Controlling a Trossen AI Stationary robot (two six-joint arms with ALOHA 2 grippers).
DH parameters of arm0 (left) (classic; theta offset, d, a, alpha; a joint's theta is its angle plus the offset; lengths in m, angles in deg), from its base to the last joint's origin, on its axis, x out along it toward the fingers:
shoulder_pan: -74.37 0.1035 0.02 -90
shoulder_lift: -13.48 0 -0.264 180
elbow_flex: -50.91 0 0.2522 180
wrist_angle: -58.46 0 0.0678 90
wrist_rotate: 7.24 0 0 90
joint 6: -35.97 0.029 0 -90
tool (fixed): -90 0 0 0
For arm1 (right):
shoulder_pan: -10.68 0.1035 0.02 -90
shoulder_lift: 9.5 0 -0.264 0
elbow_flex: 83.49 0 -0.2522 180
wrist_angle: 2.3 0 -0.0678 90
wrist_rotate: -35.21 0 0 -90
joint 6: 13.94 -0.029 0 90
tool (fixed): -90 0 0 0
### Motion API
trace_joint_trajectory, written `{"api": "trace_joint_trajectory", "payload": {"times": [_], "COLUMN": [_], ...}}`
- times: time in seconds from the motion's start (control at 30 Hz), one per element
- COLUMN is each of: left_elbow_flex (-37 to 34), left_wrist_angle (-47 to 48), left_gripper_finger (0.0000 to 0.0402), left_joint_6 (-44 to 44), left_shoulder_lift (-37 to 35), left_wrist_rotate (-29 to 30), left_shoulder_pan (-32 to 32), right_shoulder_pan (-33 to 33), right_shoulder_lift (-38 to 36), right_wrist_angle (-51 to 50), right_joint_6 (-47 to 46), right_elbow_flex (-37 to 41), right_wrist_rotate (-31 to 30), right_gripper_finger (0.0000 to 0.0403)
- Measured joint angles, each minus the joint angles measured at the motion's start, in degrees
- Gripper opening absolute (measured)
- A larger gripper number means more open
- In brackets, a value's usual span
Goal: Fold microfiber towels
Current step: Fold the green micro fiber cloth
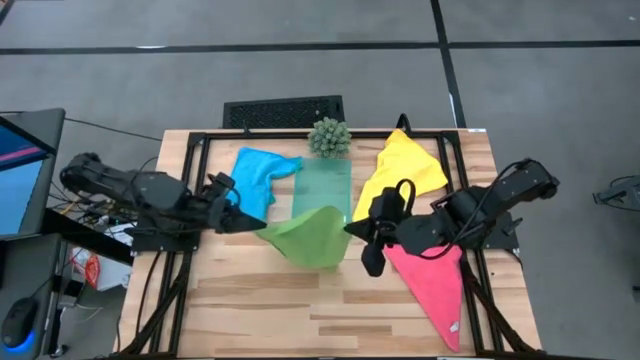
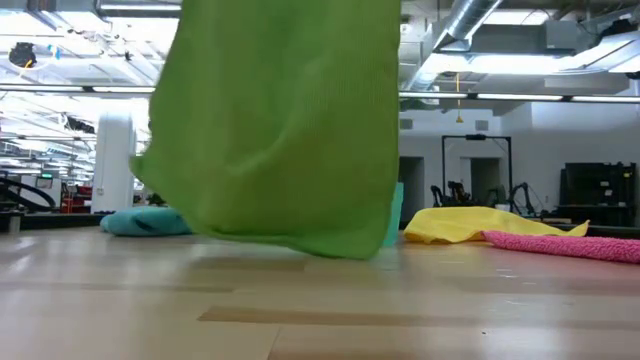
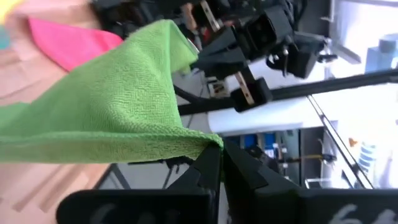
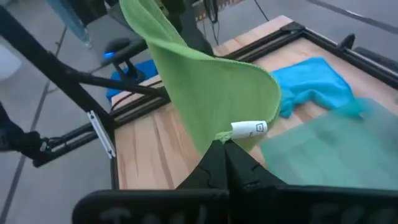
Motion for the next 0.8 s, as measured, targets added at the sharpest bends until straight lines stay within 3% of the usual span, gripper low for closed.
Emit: {"api": "trace_joint_trajectory", "payload": {"times": [0.23, 0.57, 0.67, 0.8], "left_elbow_flex": [7.2, 7.5, 7.5, 8.4], "left_wrist_angle": [20.1, 39.3, 41.2, 36.3], "left_gripper_finger": [0.0, 0.0, 0.0, 0.0], "left_joint_6": [-3.5, -7.3, -7.2, -5.2], "left_shoulder_lift": [0.0, 1.9, 3.2, 3.0], "left_wrist_rotate": [3.8, 4.8, 4.0, 4.6], "left_shoulder_pan": [-4.4, -5.0, -5.0, -5.0], "right_shoulder_pan": [2.1, 3.6, 2.9, 1.4], "right_shoulder_lift": [3.9, 9.2, 11.5, 12.1], "right_wrist_angle": [-7.5, -14.0, -14.0, -14.6], "right_joint_6": [-0.7, -6.7, -6.9, -4.6], "right_elbow_flex": [-7.1, -7.6, -7.6, -9.0], "right_wrist_rotate": [0.1, 0.7, 2.4, 3.1], "right_gripper_finger": [0.0, 0.0, 0.0, 0.0]}}
